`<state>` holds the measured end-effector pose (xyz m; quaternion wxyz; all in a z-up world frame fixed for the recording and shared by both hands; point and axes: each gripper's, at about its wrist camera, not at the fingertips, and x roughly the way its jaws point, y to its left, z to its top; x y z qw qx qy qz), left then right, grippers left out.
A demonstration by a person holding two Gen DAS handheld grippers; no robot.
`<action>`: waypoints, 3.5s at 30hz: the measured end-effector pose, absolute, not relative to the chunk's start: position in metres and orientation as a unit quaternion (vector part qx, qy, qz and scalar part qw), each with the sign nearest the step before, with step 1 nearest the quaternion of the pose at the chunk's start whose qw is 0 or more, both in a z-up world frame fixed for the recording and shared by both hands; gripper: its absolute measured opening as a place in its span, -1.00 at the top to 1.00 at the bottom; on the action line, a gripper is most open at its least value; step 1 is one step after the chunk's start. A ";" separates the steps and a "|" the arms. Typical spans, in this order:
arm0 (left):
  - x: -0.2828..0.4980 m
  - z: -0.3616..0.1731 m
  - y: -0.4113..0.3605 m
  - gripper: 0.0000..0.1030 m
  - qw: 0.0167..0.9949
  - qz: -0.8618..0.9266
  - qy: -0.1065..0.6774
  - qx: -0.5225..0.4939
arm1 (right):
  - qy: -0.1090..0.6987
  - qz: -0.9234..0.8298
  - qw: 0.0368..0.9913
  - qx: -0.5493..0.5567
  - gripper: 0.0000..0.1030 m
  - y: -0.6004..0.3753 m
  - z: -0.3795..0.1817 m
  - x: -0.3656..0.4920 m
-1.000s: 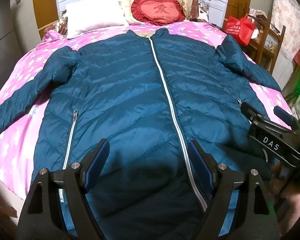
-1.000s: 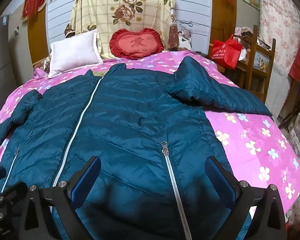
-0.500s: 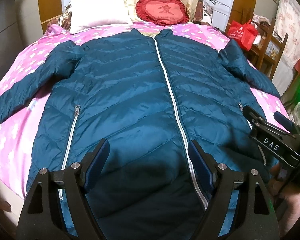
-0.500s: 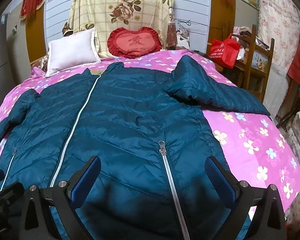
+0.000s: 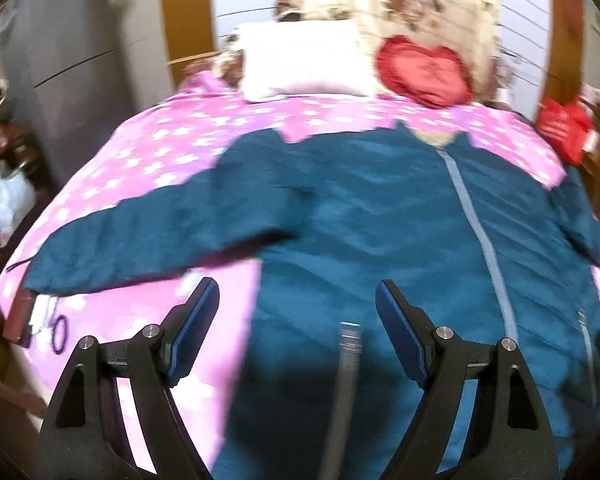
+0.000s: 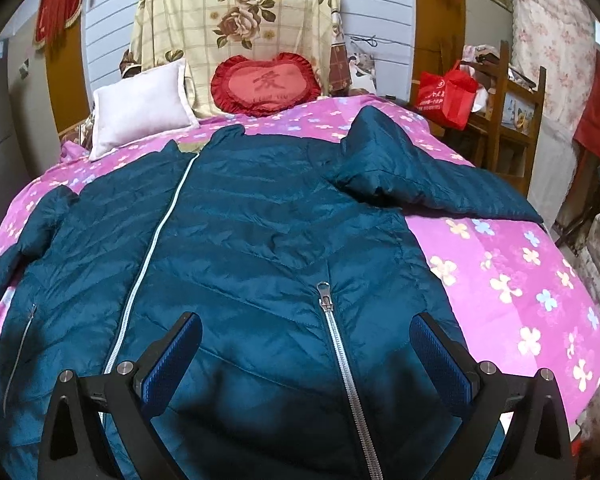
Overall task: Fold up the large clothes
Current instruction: 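Move the left gripper out to the sleeve nearest it, then grasp the sleeve with the left gripper and fold it across the jacket body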
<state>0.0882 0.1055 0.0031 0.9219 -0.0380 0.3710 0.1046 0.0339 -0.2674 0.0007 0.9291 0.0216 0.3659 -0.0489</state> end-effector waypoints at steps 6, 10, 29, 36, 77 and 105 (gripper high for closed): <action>0.087 -0.021 0.165 -0.57 0.910 0.133 0.388 -0.053 | 0.364 -0.046 0.930 0.021 -1.00 -0.265 0.000 0.034; 0.080 -0.038 0.197 -0.57 0.901 0.125 0.409 -0.067 | 0.364 -0.045 0.930 0.026 -1.00 -0.264 0.000 0.035; 0.038 -0.073 0.324 -0.57 0.869 0.238 0.431 -0.055 | 0.373 -0.043 0.927 0.013 -1.00 -0.251 -0.006 0.041; -0.006 -0.079 0.374 -0.57 0.872 0.254 0.393 -0.147 | 0.377 -0.040 0.925 0.012 -1.00 -0.249 -0.008 0.039; 0.117 -0.014 0.387 0.91 0.908 0.183 0.304 -0.224 | 0.395 -0.066 0.916 -0.010 -1.00 -0.253 -0.018 0.043; 0.239 0.090 -0.011 0.91 0.903 -0.217 0.320 -0.186 | 0.427 -0.121 0.896 0.019 -1.00 -0.321 -0.019 0.027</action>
